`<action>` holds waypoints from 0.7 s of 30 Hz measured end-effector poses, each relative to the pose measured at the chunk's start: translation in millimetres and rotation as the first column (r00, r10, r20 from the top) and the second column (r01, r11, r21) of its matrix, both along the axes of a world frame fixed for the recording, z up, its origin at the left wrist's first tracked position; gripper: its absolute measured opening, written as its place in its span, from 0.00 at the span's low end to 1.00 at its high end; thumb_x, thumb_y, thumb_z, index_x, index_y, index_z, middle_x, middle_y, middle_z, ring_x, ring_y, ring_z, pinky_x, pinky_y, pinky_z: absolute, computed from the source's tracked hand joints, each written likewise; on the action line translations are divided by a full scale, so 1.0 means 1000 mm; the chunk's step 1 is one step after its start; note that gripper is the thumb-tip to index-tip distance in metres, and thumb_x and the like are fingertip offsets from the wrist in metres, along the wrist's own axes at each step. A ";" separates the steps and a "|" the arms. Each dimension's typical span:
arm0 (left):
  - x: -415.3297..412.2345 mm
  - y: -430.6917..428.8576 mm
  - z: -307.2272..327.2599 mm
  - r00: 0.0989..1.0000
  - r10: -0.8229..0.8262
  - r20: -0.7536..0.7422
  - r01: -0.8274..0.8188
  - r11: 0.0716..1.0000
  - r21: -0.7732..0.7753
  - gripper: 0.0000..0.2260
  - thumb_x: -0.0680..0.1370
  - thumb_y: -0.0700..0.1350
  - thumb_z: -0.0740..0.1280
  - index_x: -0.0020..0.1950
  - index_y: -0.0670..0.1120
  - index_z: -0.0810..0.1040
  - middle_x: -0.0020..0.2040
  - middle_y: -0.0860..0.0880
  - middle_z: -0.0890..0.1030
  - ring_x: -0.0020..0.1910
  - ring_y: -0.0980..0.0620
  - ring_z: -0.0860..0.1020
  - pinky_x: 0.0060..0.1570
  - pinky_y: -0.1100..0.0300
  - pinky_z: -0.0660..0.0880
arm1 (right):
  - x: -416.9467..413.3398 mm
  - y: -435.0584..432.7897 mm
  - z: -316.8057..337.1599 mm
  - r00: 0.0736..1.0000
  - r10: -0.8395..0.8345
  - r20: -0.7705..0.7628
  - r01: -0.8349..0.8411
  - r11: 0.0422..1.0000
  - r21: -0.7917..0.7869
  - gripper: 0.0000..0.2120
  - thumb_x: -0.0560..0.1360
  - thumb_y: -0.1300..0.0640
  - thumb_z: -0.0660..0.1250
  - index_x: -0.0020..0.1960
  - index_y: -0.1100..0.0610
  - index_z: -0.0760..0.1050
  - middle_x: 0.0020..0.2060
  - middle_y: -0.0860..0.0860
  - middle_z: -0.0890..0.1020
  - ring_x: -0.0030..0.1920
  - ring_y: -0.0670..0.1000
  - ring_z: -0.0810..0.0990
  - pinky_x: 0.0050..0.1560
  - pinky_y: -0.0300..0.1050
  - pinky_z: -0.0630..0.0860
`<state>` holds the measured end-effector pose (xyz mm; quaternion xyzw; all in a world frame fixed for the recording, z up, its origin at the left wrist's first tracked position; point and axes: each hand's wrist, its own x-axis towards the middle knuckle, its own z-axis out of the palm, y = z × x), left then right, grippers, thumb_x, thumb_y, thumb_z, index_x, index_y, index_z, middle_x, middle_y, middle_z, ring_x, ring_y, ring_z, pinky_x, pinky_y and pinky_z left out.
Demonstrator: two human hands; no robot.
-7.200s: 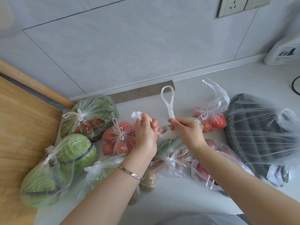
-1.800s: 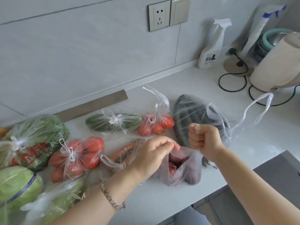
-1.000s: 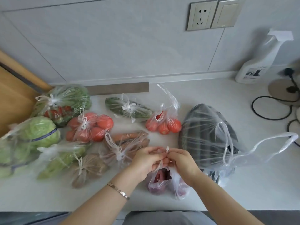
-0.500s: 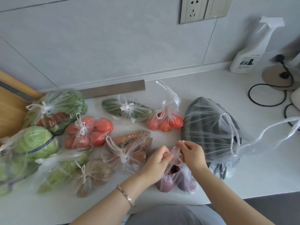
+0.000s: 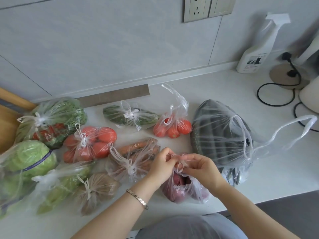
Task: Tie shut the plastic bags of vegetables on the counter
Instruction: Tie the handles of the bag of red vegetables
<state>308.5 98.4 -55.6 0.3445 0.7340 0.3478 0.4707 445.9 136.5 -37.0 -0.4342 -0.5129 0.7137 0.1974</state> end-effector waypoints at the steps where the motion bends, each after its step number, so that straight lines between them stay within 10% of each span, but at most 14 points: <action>1: 0.000 0.000 0.000 1.000 0.010 0.008 -0.010 1.000 -0.012 0.09 0.76 0.43 0.65 0.37 0.48 0.71 0.33 0.52 0.75 0.35 0.55 0.73 0.40 0.63 0.69 | -0.001 -0.001 0.000 1.000 -0.025 -0.011 0.025 1.000 0.011 0.13 0.68 0.77 0.65 0.43 0.61 0.80 0.30 0.47 0.84 0.35 0.44 0.82 0.40 0.35 0.80; 6: -0.003 -0.002 0.001 0.998 0.054 0.044 -0.052 0.997 -0.051 0.07 0.75 0.44 0.66 0.38 0.46 0.75 0.33 0.54 0.77 0.34 0.60 0.73 0.32 0.76 0.68 | -0.004 -0.005 -0.006 0.973 -0.149 0.175 0.107 0.967 0.230 0.08 0.69 0.66 0.71 0.36 0.55 0.81 0.28 0.45 0.83 0.31 0.40 0.80 0.35 0.28 0.74; 11: -0.013 -0.001 0.001 0.990 0.137 -0.016 -0.138 0.989 -0.061 0.08 0.74 0.44 0.68 0.41 0.39 0.78 0.33 0.49 0.80 0.33 0.53 0.76 0.36 0.61 0.72 | 0.000 -0.008 -0.011 0.925 -0.137 0.355 -0.037 0.897 0.441 0.11 0.76 0.57 0.63 0.38 0.59 0.78 0.37 0.47 0.78 0.38 0.39 0.74 0.40 0.24 0.68; 16: -0.045 -0.006 -0.010 0.839 -0.063 -0.540 -0.041 0.983 -0.179 0.09 0.76 0.47 0.65 0.37 0.48 0.72 0.41 0.48 0.81 0.43 0.45 0.77 0.39 0.58 0.68 | 0.026 -0.017 -0.025 0.870 -0.174 0.462 -0.009 0.930 0.368 0.22 0.77 0.57 0.61 0.25 0.60 0.68 0.38 0.50 0.76 0.42 0.48 0.73 0.41 0.28 0.65; 21: -0.062 -0.012 -0.029 0.761 -0.254 -0.598 -0.004 0.919 -0.395 0.07 0.76 0.47 0.63 0.41 0.45 0.72 0.46 0.45 0.81 0.46 0.43 0.78 0.43 0.57 0.70 | 0.056 -0.030 -0.040 0.642 -0.121 0.757 -0.042 0.980 0.193 0.23 0.73 0.54 0.62 0.24 0.55 0.55 0.23 0.50 0.62 0.27 0.51 0.59 0.29 0.43 0.56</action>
